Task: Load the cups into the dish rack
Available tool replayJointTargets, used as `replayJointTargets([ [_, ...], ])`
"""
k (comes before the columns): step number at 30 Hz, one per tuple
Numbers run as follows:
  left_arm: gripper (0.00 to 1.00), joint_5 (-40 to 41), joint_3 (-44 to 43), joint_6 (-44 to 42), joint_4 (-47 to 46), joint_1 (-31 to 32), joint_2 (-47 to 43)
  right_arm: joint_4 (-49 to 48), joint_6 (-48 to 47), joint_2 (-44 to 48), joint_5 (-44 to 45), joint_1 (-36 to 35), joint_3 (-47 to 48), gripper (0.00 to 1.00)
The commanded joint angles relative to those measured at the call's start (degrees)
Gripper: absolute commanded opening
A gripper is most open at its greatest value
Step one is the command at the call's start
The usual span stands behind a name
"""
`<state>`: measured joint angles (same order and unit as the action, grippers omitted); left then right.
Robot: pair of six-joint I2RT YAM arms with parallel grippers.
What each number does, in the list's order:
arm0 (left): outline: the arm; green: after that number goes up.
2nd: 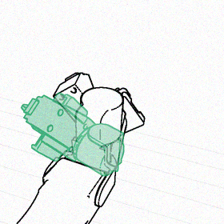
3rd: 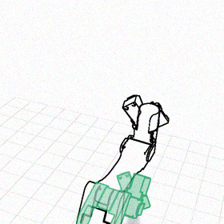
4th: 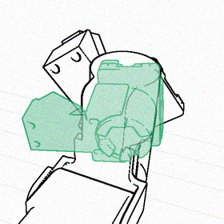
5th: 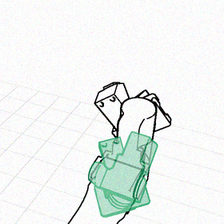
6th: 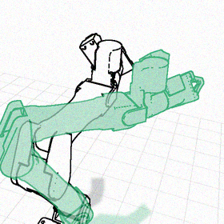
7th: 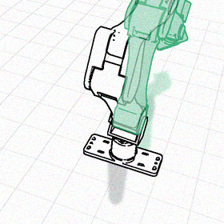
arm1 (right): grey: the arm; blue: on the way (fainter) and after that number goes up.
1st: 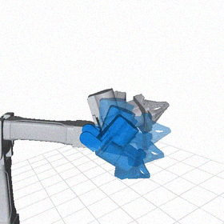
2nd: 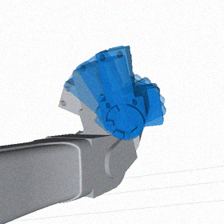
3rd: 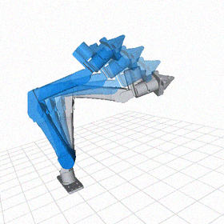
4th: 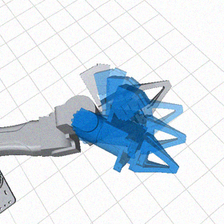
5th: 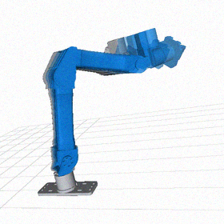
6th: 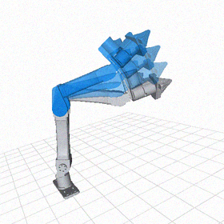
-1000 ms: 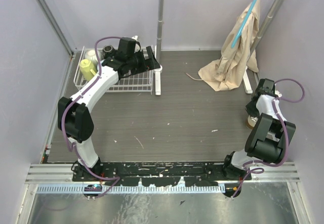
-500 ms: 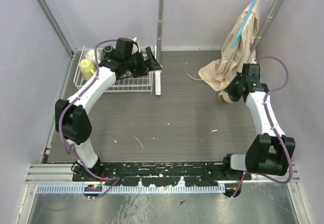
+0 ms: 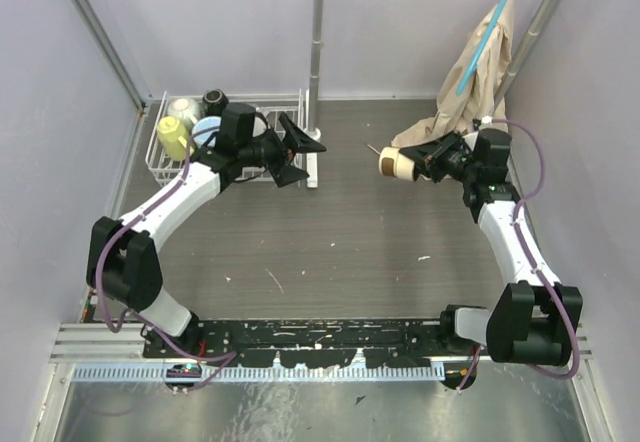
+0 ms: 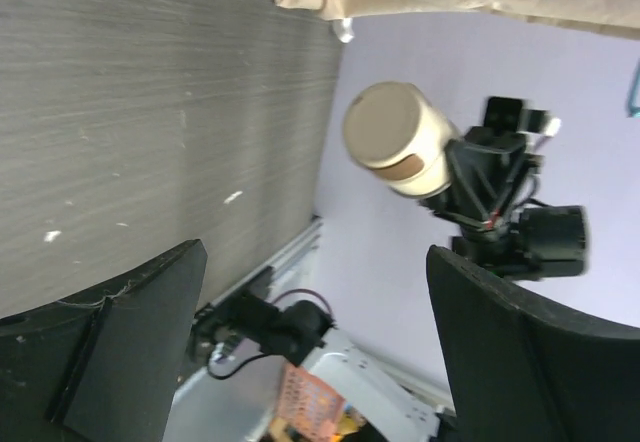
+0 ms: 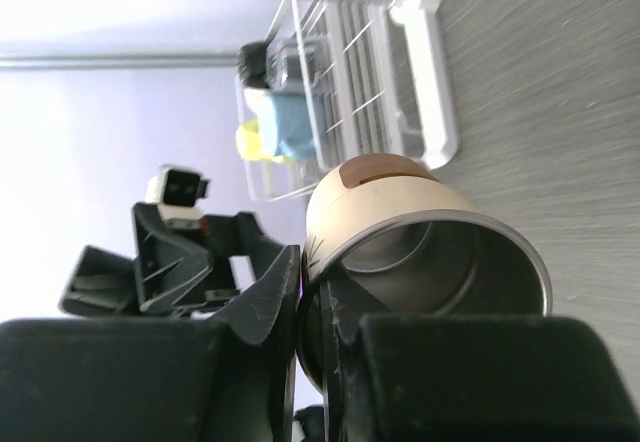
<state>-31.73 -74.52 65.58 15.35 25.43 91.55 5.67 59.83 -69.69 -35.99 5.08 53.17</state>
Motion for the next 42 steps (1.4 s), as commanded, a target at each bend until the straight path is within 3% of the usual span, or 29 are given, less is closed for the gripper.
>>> replayJointTargets([
  [1,0.98,-1.26,5.73,16.07,-16.63,0.52,-2.54,-19.21,13.56,0.86,-7.66,-2.36,-3.03,0.01],
  [14,0.98,-0.40,3.78,30.17,-31.32,3.31,6.25,-34.45,23.73,-4.33,-6.12,-8.43,-3.61,0.01],
  [24,0.98,1.13,2.62,37.66,-40.21,5.50,9.88,-35.85,24.50,-6.32,-4.98,-10.94,-2.11,0.01],
  [42,0.98,0.43,1.57,36.16,-37.71,7.34,9.72,-35.47,23.82,-7.46,-4.36,-12.25,-0.45,0.01],
])
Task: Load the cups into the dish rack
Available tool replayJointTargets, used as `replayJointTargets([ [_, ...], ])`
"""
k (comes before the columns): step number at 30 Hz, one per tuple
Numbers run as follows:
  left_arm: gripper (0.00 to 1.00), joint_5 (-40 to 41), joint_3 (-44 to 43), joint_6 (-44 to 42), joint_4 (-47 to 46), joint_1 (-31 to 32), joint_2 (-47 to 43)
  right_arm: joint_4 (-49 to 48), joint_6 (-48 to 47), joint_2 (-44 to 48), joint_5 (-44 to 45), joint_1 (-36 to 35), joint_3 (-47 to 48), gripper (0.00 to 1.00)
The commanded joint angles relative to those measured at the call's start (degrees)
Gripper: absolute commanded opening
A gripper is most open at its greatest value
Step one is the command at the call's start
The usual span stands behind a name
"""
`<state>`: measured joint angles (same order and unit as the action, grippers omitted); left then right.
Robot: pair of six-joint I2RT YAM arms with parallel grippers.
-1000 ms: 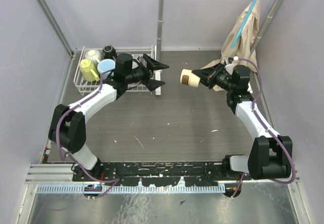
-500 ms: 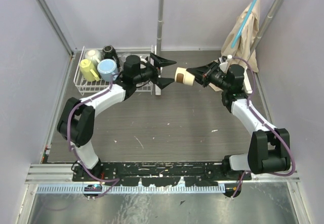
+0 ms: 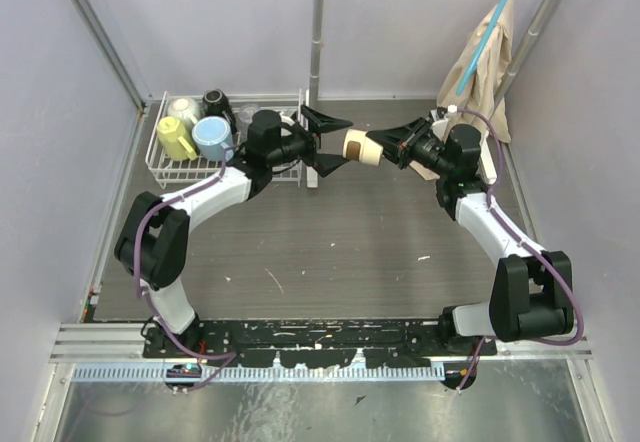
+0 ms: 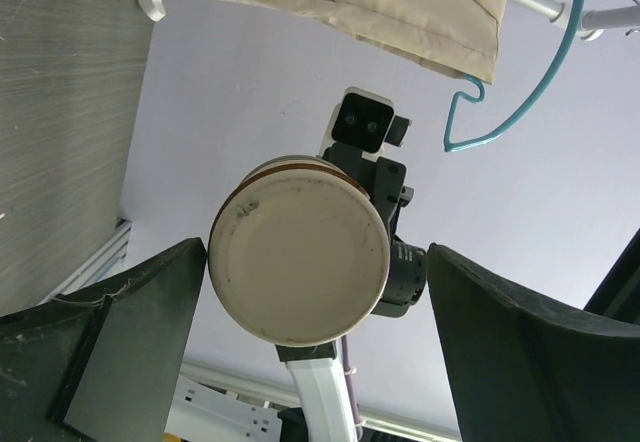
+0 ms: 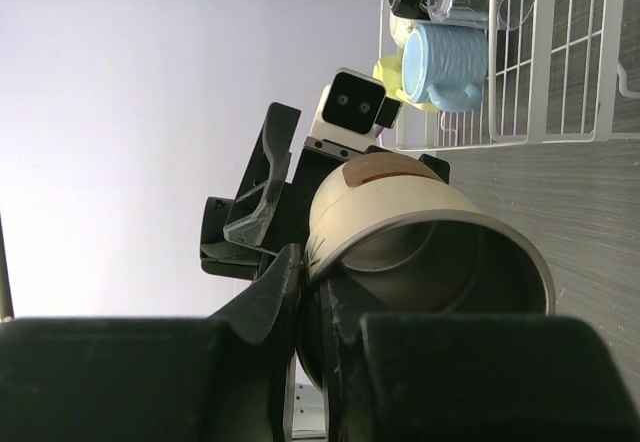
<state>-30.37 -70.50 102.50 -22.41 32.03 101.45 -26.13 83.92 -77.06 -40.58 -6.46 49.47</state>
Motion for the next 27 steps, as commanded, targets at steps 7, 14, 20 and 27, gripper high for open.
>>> replayJointTargets([
  [7,0.99,-1.14,-3.25,-1.03,0.54,1.61,0.10,-3.93,-0.49,-0.42,0.59,-1.11,3.04,0.01],
  [14,0.88,-2.23,-3.33,-1.88,1.46,1.78,-0.33,-3.93,-0.52,-0.89,0.69,-1.14,2.98,0.01],
  [20,0.77,-2.44,-3.77,-2.40,2.08,1.85,0.04,-3.85,-0.34,-0.91,0.35,-1.26,3.16,0.01],
  [27,0.32,-2.70,-5.36,-3.96,3.42,2.07,0.90,-1.78,-1.53,-0.25,-0.02,-1.32,2.80,0.08],
])
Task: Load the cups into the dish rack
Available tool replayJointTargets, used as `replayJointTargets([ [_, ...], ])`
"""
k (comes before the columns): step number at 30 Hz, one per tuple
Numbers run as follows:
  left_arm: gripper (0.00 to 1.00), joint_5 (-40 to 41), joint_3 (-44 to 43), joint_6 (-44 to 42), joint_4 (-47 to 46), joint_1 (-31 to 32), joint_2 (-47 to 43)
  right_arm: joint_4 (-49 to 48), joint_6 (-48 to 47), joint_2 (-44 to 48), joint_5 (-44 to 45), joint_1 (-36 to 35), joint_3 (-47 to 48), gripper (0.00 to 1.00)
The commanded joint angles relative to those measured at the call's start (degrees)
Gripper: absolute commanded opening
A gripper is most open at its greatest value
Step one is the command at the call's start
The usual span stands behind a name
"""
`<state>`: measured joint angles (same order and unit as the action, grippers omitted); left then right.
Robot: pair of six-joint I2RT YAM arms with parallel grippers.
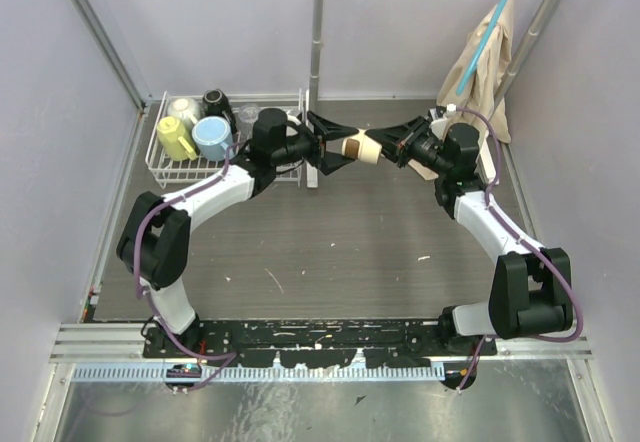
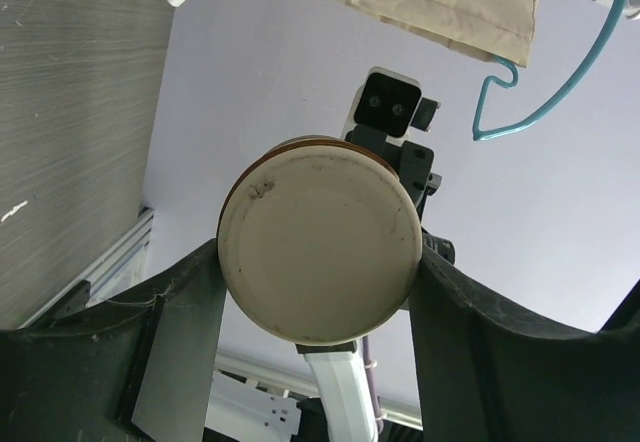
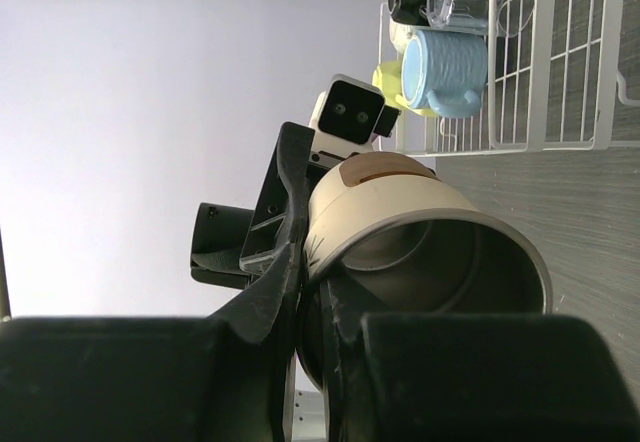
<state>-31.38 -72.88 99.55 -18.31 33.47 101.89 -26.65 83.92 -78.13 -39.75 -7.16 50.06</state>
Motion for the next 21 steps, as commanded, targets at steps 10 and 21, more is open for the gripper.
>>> replayJointTargets([
  [10,0.24,0.50,-3.24,-13.02,11.53,-4.82,-4.72,6.50,-7.70,1.97,0.06,0.16,3.07,0.66],
  [21,0.23,6.57,-12.54,-35.03,35.70,-12.00,-9.22,19.74,-19.23,2.18,1.42,2.63,4.83,0.69],
])
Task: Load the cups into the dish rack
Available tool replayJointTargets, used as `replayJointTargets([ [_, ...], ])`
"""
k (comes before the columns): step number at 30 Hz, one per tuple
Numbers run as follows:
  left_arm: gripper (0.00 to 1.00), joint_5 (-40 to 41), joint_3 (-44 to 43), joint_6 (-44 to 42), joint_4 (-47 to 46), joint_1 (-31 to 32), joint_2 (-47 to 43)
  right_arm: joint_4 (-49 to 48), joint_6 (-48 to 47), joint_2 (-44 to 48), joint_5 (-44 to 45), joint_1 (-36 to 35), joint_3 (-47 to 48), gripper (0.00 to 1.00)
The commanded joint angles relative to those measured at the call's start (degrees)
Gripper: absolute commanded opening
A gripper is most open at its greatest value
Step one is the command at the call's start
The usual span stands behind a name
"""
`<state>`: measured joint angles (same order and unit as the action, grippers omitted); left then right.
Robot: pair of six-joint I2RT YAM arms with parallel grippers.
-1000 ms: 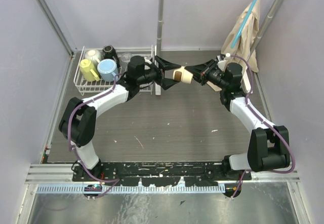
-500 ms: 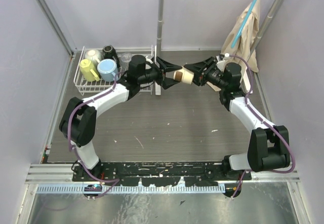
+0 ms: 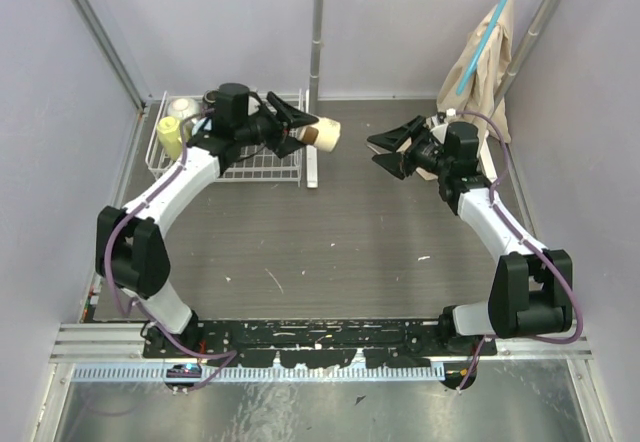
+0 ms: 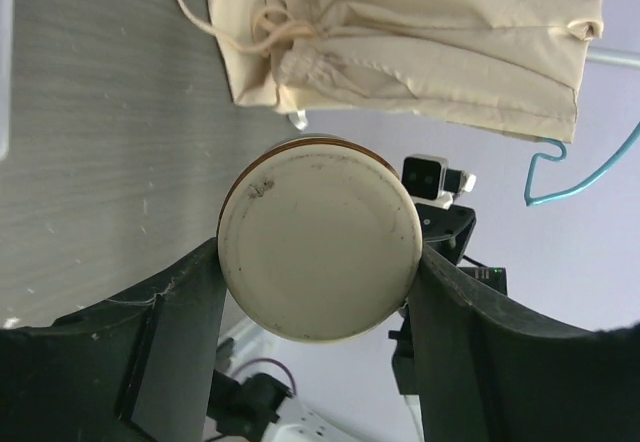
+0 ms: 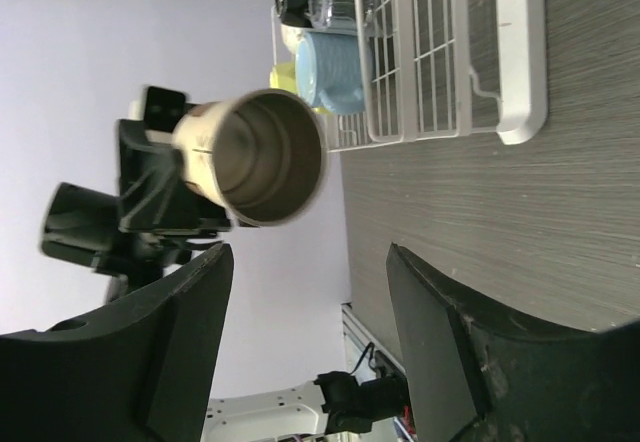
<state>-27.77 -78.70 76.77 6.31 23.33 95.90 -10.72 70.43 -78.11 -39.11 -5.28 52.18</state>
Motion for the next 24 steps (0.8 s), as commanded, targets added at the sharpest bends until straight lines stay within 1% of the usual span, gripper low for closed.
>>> replayJointTargets([
  [1,0.22,4.23,-8.76,-14.98,14.27,-2.45,-3.14,4.67,-6.53,2.21,0.79,0.93,2.79,0.69],
  [5,0.20,10.80,-18.06,-26.97,27.32,-3.37,-1.30,6.69,-8.33,2.55,0.79,1.49,2.90,0.69],
  [13,0.19,25.42,-33.68,-42.57,43.45,-3.91,4.93,11.02,-11.62,2.98,0.74,1.75,4.47,0.69],
  [16,0.18,29.76,-37.03,-47.17,47.20,-3.91,7.20,12.35,-12.54,3.52,0.89,1.98,4.40,0.69],
  [21,0.17,34.54,-38.83,-52.53,48.24,-3.41,10.20,12.56,-12.65,4.26,1.06,2.54,3.62,0.68],
  [24,0.16,39.02,-40.92,-56.40,49.38,-2.36,12.58,12.97,-12.91,4.49,1.13,2.64,3.49,0.68],
])
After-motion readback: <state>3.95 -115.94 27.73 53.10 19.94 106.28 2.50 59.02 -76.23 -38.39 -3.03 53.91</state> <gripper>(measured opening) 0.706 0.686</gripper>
